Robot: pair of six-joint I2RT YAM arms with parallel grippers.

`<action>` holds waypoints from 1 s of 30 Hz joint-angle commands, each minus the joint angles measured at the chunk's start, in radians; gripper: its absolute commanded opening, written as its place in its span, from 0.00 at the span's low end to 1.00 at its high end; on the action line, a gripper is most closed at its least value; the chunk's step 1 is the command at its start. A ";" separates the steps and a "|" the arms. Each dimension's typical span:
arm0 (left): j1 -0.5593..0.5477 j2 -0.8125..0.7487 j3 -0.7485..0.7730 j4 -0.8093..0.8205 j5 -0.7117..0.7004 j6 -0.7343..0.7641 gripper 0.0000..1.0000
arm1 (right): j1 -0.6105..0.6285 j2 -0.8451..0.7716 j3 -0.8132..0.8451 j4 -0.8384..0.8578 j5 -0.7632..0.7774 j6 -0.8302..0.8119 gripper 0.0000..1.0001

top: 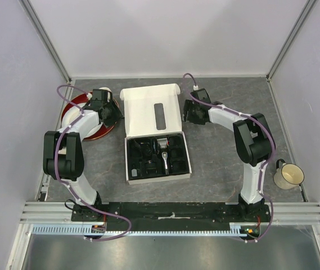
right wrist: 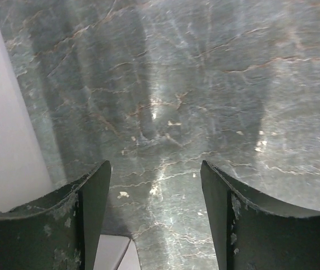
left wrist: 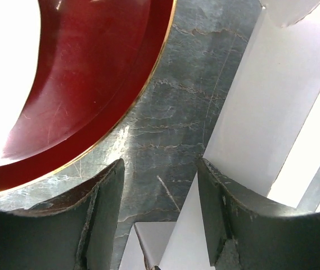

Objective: Sort the hair-cutting tools

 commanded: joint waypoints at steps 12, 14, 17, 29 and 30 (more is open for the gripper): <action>0.003 -0.148 -0.043 0.070 0.176 0.018 0.62 | -0.042 -0.128 -0.092 0.164 -0.321 0.085 0.72; 0.005 -0.179 -0.052 0.070 0.183 0.021 0.62 | -0.049 -0.157 -0.117 0.175 -0.331 0.098 0.72; 0.009 -0.196 -0.060 0.064 0.199 0.025 0.63 | -0.056 -0.194 -0.147 0.201 -0.361 0.110 0.72; 0.020 -0.318 -0.142 0.044 0.235 0.024 0.63 | -0.068 -0.335 -0.264 0.243 -0.404 0.156 0.72; 0.022 -0.331 -0.150 0.045 0.237 0.024 0.63 | -0.066 -0.353 -0.279 0.246 -0.407 0.157 0.72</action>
